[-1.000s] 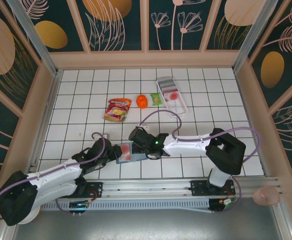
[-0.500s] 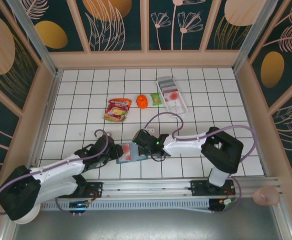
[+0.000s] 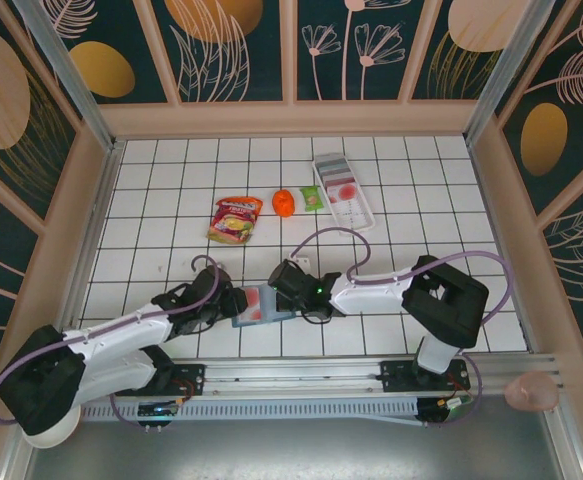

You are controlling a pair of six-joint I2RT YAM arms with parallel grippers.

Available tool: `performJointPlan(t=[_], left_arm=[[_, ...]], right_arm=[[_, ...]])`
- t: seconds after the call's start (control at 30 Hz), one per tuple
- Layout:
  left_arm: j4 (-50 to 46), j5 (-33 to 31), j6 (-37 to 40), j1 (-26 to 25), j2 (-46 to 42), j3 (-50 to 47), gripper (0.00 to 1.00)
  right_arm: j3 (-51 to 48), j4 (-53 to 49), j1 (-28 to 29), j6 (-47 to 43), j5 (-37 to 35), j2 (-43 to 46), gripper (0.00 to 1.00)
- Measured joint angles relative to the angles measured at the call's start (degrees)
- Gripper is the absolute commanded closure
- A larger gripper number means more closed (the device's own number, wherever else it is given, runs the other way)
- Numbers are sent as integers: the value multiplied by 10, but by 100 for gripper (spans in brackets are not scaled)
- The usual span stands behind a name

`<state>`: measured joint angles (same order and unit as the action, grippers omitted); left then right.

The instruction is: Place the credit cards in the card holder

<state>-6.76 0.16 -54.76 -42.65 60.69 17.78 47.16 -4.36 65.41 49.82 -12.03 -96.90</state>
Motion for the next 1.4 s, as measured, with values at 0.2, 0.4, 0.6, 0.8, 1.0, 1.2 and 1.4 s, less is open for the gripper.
performJointPlan(t=[0.2,0.4,0.6,0.8,1.0,1.2,1.4], left_arm=[[25,34,-20,0,-51,-25,56],[108,83,-44,-2,-96,-39,56],[185,115,-58,-2,-91,-39,56],[258,142,-66,-2,-22,-39,59],[305,151,-71,-2,35,-38,63],[337,156,-77,-2,71,-38,66],[354,159,-84,-7,99,-29,66]], right_arm=[[-17,26,0,3,-1,6,100],[-26,42,0,12,-2,9,100],[-30,48,3,18,-5,11,100],[-43,51,6,31,-5,27,100],[-49,2,16,37,-21,75,100],[-49,-25,19,37,-47,147,100],[-50,-84,21,32,-70,211,87]])
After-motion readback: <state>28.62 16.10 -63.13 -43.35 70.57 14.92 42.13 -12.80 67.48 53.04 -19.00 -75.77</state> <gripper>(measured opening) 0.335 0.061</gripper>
